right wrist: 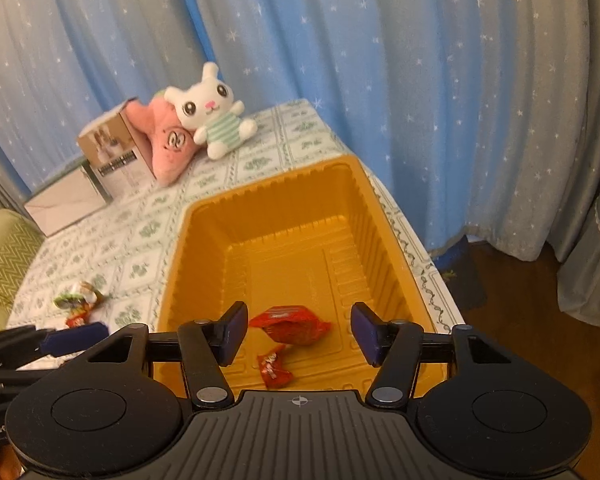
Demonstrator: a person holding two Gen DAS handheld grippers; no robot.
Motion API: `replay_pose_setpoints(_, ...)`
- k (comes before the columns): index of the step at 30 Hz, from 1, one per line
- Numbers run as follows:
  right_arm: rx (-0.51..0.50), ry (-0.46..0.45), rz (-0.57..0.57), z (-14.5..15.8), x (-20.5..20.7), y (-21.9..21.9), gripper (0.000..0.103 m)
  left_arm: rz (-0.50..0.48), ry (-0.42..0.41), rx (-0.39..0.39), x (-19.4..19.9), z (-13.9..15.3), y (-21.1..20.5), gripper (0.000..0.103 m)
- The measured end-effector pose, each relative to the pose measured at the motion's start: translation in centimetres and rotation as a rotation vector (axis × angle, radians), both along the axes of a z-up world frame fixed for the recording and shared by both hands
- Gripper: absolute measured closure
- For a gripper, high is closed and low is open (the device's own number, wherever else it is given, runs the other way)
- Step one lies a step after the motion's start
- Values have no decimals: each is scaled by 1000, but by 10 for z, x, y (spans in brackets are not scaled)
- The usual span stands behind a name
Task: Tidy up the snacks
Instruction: 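Carry both snacks over the orange tray and open both tools to drop them, then grasp the clear packet of dark sticks with the right tool while the left grasps a dark red candy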
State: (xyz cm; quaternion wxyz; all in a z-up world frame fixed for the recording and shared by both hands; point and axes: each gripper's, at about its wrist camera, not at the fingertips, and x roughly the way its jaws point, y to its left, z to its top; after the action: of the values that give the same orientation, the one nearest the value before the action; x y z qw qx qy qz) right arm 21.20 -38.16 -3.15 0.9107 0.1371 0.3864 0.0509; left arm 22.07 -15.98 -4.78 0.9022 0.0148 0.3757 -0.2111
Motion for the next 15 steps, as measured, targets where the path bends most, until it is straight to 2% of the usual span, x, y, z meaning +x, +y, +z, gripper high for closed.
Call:
replay_pose_setpoints(5,-9,-21,-8,13,-11,7,46,35,-9,-13,-15,8,20,47)
replay_pose_setpoints(15,34,-86,15,39,-56,47,46,141,-48,-18,-63,28,75,29)
